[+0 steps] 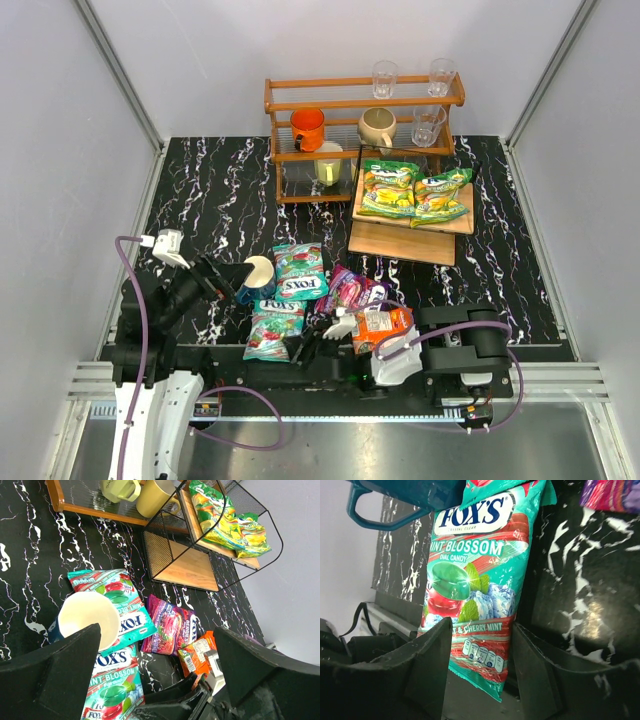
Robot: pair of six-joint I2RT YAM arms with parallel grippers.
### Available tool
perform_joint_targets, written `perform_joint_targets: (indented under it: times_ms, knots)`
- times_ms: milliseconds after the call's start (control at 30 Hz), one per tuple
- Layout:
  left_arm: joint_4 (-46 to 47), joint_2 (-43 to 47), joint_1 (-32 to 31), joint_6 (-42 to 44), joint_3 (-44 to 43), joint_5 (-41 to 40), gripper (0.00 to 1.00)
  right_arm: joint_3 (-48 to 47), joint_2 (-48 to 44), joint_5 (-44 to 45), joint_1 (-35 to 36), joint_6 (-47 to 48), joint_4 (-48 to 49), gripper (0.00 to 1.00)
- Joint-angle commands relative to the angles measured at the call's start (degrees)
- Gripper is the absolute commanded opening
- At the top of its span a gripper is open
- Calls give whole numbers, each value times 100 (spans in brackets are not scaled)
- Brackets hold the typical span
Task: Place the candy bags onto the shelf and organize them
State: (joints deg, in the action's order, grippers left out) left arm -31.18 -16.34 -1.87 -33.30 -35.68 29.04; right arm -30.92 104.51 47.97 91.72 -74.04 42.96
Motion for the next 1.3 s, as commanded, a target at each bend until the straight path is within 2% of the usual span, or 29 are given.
perform_joint_targets:
  times_ms: [0, 133, 267, 367, 400, 500, 567, 600, 667, 700, 800, 933, 1067, 1167, 1267]
  knots:
    - [121, -18, -15, -10, -194, -74, 99, -572, 350, 450, 232, -908, -3958, 59]
    - [121, 8, -15, 8, -150, -56, 99, -837, 553, 433, 232, -1305, -4655, 57]
    - [121, 43, -15, 34, -106, -82, 99, -1065, 719, 442, 232, -1376, -4972, 45]
    - [130, 34, -15, 43, -71, -65, 99, -1180, 773, 494, 223, -1429, -5104, 21]
    - [138, 43, -15, 51, -62, -74, 99, -1206, 773, 512, 232, -1499, -5244, 0]
    - [165, 52, -15, 43, -18, -65, 99, -1171, 580, 696, 241, -1613, -5525, 0]
    - [200, 61, -15, 25, 17, -47, 99, -1171, 308, 1116, 381, -1762, -5989, 0]
    - [209, 69, -15, 25, 35, -47, 99, -1284, 20, 1275, 460, -2085, -6793, 0]
    - [226, 69, -15, 16, 52, -30, 99, -1469, -359, 1661, 671, -2786, -7815, 0]
    - [226, 61, -15, 16, 53, -30, 99, -1679, -457, 1759, 724, -3104, -8934, 0]
    - [253, 78, -15, 16, 70, -12, 99, -1891, -765, 1936, 847, -4134, -10713, 0]
    - [297, 87, -24, 16, 149, -12, 99, -1699, -1116, 2085, 856, -4408, -11555, 0]
    - [358, 105, -15, -27, 237, 23, 99, -1260, -1485, 2252, 865, -5153, -12230, 0]
    - [367, 105, -15, -19, 228, 32, 99, -1241, -1775, 2436, 865, -5121, -12354, 0]
    - [367, 105, -15, -19, 202, 41, 99, -1259, -1995, 2516, 856, -5821, -13012, 0]
